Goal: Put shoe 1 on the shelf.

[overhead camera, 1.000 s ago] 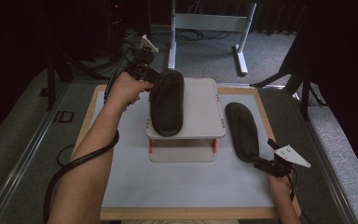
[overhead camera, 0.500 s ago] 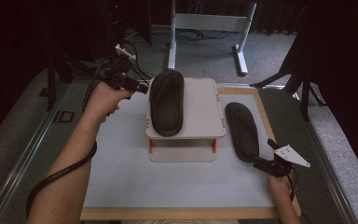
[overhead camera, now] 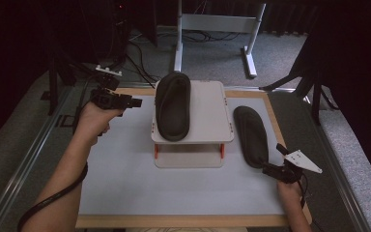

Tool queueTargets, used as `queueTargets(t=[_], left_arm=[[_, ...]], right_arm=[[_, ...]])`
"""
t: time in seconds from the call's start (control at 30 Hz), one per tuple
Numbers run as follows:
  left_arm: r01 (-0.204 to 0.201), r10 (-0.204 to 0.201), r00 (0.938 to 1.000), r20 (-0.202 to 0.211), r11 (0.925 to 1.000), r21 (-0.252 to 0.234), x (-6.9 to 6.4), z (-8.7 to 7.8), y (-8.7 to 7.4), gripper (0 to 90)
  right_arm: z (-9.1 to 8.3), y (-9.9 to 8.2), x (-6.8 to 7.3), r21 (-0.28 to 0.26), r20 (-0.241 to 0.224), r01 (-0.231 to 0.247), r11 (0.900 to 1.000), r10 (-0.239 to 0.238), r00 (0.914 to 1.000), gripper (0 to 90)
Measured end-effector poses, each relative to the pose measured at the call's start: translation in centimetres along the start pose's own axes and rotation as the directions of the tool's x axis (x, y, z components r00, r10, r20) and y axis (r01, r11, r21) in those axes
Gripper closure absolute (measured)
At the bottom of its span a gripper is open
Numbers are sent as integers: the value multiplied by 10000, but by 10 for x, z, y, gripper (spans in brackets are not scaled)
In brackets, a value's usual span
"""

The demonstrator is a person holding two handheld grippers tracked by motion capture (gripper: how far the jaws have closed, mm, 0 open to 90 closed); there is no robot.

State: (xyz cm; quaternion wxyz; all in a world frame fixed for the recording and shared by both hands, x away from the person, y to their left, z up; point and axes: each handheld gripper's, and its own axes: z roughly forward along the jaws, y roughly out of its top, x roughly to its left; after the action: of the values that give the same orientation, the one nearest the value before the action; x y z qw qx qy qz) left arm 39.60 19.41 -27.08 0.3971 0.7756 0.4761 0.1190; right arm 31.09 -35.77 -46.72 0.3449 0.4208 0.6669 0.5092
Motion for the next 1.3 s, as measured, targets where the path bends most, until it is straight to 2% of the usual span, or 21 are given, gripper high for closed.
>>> queueTargets(t=[0.13,0.3,0.4,0.5,0.63,0.73,0.93,0.97,1.1,1.2,1.27,1.3], left_arm=[[-122,116,9998,-143,9990,-438,4,-4,-15,506],[135,-125,9998,127,9967,-797,11,-3,-36,506],[-21,1,9998,-177,9936,-1133,11,-1,-49,507],[-354,287,9983,-507,9898,-1382,9,3,-62,507],[-503,431,9980,-470,9850,-1651,8,10,-75,506],[-379,329,9990,-289,9805,-1929,9,13,-83,506],[-436,365,9987,-343,9708,-2357,12,21,-105,506],[-438,370,9988,-332,9710,-2350,13,23,-108,505],[-347,278,9991,-320,9706,-2380,16,29,-120,472],[-141,92,9997,-216,9708,-2395,21,35,-130,412],[-126,73,9997,-220,9677,-2519,23,37,-137,381],[-161,88,9995,-294,9660,-2581,24,39,-140,346]], right_arm=[[0,0,0,-16,-24,-80,10000,79,10000,121],[0,0,0,46,-103,-17,10000,18,9999,120],[0,0,-1,122,-137,-18,9999,20,9999,120],[1,0,-1,167,-174,-46,9998,49,9998,120],[1,0,-1,145,-181,-123,9998,125,9998,120],[1,0,-1,142,-188,-125,9998,128,9997,120],[1,0,-1,191,-226,-83,9998,87,9997,121],[1,0,-1,170,-256,-78,9998,83,9996,120],[1,0,-1,130,-236,-117,9998,120,9997,116],[1,0,0,169,-325,-38,9999,44,9995,115],[1,0,0,109,-518,-6,9999,12,9987,110],[0,0,1,102,-456,9,9999,-4,9990,110]])
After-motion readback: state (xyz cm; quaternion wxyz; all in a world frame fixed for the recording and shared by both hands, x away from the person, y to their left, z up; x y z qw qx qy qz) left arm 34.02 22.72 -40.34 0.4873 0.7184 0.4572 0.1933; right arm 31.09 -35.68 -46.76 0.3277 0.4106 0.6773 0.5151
